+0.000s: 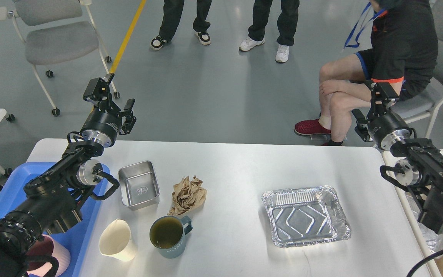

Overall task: Tidy desktop
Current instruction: 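Move the left gripper over the blue tray toward the green mug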

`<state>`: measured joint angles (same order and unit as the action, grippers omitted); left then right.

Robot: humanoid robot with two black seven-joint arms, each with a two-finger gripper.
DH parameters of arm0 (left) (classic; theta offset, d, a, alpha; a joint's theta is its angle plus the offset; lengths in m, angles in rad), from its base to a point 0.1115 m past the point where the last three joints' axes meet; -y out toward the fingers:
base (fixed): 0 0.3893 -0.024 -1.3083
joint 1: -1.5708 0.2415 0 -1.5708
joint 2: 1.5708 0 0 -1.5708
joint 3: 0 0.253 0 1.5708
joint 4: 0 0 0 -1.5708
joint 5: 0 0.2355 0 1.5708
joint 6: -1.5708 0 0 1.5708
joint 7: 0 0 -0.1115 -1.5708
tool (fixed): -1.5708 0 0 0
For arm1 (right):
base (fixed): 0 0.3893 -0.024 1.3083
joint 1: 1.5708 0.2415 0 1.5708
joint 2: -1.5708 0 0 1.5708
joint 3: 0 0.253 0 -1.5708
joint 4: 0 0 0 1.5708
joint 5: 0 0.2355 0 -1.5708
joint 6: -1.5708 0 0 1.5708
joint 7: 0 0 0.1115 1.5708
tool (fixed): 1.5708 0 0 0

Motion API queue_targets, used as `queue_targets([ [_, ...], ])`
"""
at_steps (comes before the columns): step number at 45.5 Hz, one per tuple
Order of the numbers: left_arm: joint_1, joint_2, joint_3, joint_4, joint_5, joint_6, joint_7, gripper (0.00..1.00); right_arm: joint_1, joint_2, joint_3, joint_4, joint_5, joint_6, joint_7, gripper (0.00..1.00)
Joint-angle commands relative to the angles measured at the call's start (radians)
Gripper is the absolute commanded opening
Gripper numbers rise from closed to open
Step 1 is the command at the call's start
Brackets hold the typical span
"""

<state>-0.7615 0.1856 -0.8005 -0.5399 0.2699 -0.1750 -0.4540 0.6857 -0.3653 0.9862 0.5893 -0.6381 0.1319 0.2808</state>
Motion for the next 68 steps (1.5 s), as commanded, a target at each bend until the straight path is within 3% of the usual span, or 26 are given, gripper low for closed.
queue_targets([
  [1,0.002,-0.003,-0.002,0.0,0.0,-0.001,-0.002,0.96,0.0,-0.001,-0.001,0.0,0.0,0.0,0.0,1.0],
  [11,0.004,-0.001,-0.002,0.0,0.0,-0.004,-0.005,0.96,-0.002,-0.001,0.0,0.0,0.0,-0.002,0.0,1.0],
  [15,0.002,-0.003,0.0,-0.003,-0.001,-0.011,-0.032,0.96,-0.005,-0.001,0.0,0.0,0.0,0.0,0.0,1.0],
  [18,-0.009,-0.011,0.018,-0.015,-0.006,-0.003,-0.015,0.96,-0.005,0.0,0.0,0.0,0.0,-0.002,0.0,1.0],
  [21,-0.013,-0.005,0.023,-0.038,-0.008,-0.001,0.03,0.96,-0.005,0.0,0.0,0.0,0.0,-0.002,0.0,1.0],
  [27,-0.018,0.057,0.098,-0.162,-0.008,0.043,0.224,0.96,-0.005,0.0,0.0,0.0,0.0,-0.002,0.0,1.0],
  [29,-0.016,0.11,0.16,-0.239,-0.008,0.072,0.282,0.96,-0.005,0.0,0.0,0.0,0.0,-0.002,0.0,1.0],
  [33,-0.012,0.201,0.254,-0.354,-0.008,0.094,0.323,0.95,-0.005,0.0,0.0,0.0,0.0,-0.002,0.0,1.0],
  [46,-0.021,0.67,0.543,-0.811,-0.006,0.127,0.342,0.93,-0.005,-0.001,0.0,-0.002,0.0,0.0,0.001,1.0],
  [48,-0.05,0.771,0.601,-0.919,-0.005,0.127,0.365,0.92,-0.005,-0.003,0.0,-0.002,0.0,0.0,0.001,1.0],
  [53,-0.128,0.929,0.728,-1.057,0.0,0.117,0.411,0.91,-0.006,-0.001,0.0,-0.003,0.0,0.0,0.001,1.0],
  [57,-0.192,1.025,0.834,-1.137,0.005,0.098,0.437,0.91,-0.009,0.0,-0.001,-0.003,0.0,0.0,0.001,1.0],
  [61,-0.248,1.104,0.932,-1.172,0.012,0.065,0.491,0.91,-0.018,0.0,-0.001,-0.003,0.0,0.0,0.001,1.0],
  [68,-0.249,1.209,0.958,-1.172,0.096,-0.01,0.509,0.9,-0.026,-0.001,-0.001,-0.003,0.0,0.0,0.001,1.0],
])
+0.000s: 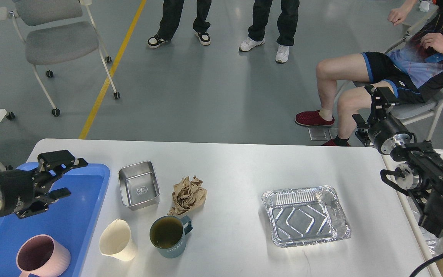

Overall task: Tidy desktop
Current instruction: 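Move the left gripper over the blue tray toward the green mug, then reach the left gripper down and grasp the dark green mug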

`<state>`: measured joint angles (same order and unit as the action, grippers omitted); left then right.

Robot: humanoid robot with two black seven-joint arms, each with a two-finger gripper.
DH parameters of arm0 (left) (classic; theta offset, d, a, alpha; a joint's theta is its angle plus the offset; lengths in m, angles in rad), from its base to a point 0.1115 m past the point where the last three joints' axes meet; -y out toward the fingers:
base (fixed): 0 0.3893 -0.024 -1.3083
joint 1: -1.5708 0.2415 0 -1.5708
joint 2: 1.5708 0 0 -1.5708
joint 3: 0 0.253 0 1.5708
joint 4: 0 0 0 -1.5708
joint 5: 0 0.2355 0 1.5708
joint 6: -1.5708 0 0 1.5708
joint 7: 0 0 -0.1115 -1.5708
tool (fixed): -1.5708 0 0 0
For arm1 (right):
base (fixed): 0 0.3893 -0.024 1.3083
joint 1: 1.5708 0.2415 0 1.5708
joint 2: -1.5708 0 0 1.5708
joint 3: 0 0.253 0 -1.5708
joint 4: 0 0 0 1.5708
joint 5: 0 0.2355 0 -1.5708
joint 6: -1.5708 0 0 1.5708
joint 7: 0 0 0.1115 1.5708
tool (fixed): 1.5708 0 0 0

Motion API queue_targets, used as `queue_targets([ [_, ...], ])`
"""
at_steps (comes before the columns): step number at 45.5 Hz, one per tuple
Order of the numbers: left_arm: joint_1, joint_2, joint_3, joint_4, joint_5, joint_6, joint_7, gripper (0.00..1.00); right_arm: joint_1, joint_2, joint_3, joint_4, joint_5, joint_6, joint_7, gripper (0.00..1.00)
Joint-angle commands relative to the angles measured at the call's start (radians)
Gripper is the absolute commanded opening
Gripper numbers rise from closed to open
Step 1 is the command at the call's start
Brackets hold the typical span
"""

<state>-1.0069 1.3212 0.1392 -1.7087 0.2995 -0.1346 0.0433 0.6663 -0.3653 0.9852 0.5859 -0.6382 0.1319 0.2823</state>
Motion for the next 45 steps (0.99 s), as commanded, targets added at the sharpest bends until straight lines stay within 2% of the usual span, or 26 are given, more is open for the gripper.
queue_targets([
  [1,-0.004,0.088,0.019,-0.003,0.088,-0.063,0.013,0.89,-0.01,-0.001,0.0,0.0,0.0,0.0,0.0,1.0],
  [5,-0.004,0.15,0.017,-0.003,0.164,-0.115,0.018,0.88,-0.016,-0.003,0.0,0.0,-0.001,0.0,0.001,1.0],
  [11,-0.006,0.21,0.011,-0.002,0.242,-0.227,0.001,0.88,-0.022,0.002,0.0,0.0,-0.001,0.0,0.003,1.0],
  [22,-0.028,0.19,-0.006,0.006,0.271,-0.267,-0.02,0.88,-0.024,0.014,0.0,0.0,-0.001,0.0,0.003,1.0],
  [33,-0.094,-0.006,-0.007,0.055,0.348,-0.276,-0.017,0.88,-0.024,0.012,0.0,0.002,-0.001,0.0,0.003,1.0],
  [45,-0.223,-0.301,0.002,0.168,0.521,-0.425,0.012,0.88,-0.033,0.008,0.0,0.003,0.0,0.0,0.003,1.0],
])
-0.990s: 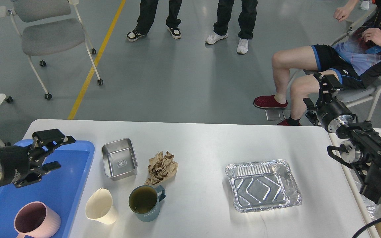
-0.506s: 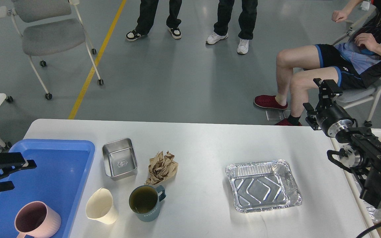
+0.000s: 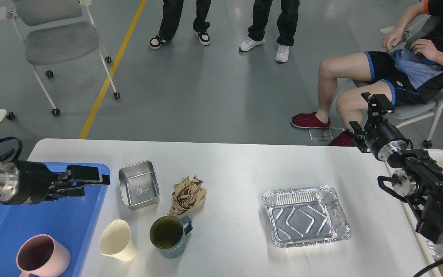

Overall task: Tidy desktop
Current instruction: 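Reach the left gripper down and grasp the dark green mug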

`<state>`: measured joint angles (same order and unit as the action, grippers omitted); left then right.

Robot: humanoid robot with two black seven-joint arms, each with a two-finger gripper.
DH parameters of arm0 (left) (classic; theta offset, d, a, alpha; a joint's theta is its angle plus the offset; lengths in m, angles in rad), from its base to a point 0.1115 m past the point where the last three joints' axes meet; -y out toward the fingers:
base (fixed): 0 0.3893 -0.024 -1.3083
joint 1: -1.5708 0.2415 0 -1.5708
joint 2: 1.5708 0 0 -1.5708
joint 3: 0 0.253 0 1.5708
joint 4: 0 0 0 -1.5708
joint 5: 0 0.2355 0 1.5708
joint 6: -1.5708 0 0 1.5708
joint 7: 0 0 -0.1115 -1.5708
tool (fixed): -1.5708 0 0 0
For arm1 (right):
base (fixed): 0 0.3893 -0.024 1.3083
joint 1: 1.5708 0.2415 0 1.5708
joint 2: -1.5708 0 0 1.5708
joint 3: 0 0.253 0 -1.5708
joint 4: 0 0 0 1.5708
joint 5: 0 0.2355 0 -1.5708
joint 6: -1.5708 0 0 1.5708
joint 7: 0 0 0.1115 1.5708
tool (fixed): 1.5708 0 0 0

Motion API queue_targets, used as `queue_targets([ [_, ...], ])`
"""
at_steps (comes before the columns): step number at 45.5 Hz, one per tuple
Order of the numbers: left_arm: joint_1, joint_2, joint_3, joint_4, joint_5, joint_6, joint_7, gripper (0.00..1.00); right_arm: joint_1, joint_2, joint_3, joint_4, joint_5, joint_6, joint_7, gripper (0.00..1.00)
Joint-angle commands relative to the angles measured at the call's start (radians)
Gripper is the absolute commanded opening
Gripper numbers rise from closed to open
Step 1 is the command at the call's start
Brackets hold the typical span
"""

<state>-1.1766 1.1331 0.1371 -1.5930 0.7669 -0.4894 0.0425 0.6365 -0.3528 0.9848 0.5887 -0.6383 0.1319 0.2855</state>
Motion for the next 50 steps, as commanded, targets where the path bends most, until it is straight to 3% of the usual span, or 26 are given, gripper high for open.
queue_targets([
  [1,-0.061,-0.137,0.006,0.067,0.061,-0.086,0.016,0.88,-0.004,-0.005,0.0,0.0,0.0,0.0,0.0,1.0],
  [10,-0.087,-0.308,0.007,0.157,0.172,-0.219,0.022,0.85,-0.008,-0.009,0.002,-0.001,0.0,-0.001,0.0,1.0],
  [21,-0.089,-0.384,0.047,0.22,0.21,-0.288,0.022,0.83,-0.009,-0.025,0.006,-0.004,0.0,0.0,0.001,1.0],
  [50,-0.087,-0.5,0.13,0.314,0.223,-0.301,0.022,0.83,-0.011,-0.026,0.009,-0.009,0.0,-0.002,0.003,1.0],
])
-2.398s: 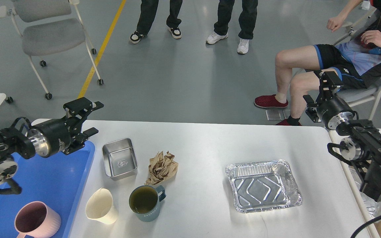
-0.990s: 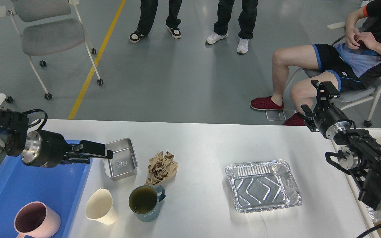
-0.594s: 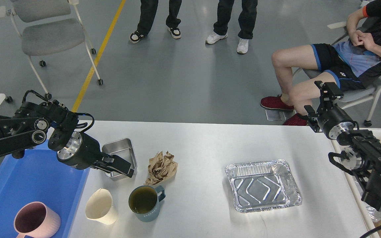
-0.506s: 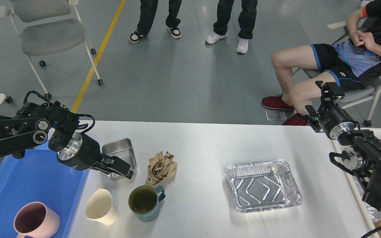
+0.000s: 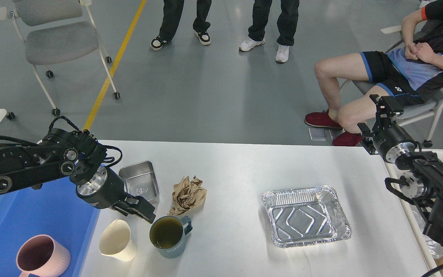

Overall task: Tidy desktop
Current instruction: 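Reach the left gripper down and grasp the dark green mug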

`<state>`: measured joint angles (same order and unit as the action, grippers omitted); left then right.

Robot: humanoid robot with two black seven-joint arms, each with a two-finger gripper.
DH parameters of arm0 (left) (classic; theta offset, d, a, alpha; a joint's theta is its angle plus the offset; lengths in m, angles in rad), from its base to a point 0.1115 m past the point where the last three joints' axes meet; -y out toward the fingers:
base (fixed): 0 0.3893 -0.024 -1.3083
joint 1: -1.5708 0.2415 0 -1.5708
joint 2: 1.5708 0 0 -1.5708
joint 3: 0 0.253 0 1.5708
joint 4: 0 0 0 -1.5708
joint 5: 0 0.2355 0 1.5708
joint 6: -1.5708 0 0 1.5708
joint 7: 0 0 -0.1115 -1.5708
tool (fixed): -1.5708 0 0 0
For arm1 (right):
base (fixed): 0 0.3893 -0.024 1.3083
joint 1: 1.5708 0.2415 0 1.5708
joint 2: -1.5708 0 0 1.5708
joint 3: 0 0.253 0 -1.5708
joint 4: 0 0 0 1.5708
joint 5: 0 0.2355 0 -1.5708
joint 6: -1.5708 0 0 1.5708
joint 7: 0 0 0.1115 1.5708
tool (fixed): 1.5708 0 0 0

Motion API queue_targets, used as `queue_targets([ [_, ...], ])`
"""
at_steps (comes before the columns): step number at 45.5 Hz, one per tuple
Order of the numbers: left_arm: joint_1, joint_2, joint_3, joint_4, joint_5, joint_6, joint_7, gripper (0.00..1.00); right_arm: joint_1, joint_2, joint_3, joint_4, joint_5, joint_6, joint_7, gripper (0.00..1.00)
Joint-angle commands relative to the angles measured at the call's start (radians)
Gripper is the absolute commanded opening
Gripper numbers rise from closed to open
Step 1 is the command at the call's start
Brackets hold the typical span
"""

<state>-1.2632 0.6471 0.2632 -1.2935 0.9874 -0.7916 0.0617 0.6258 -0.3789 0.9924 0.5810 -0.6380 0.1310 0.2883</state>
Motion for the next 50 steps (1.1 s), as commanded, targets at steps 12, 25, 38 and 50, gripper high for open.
queue_targets([
  [12,0.015,-0.035,0.004,0.059,0.036,0.003,-0.002,0.83,-0.003,-0.011,0.002,-0.001,0.0,-0.001,0.0,1.0],
  [25,0.022,-0.103,0.007,0.108,0.036,0.005,-0.013,0.79,-0.003,-0.012,0.003,-0.003,0.0,-0.001,0.0,1.0],
  [38,0.054,-0.144,0.007,0.111,0.036,0.006,-0.008,0.78,-0.003,-0.02,0.005,-0.003,0.0,-0.001,0.0,1.0],
  [50,0.068,-0.149,0.007,0.111,0.037,0.008,-0.003,0.54,-0.003,-0.021,0.005,-0.004,0.0,-0.001,0.0,1.0],
])
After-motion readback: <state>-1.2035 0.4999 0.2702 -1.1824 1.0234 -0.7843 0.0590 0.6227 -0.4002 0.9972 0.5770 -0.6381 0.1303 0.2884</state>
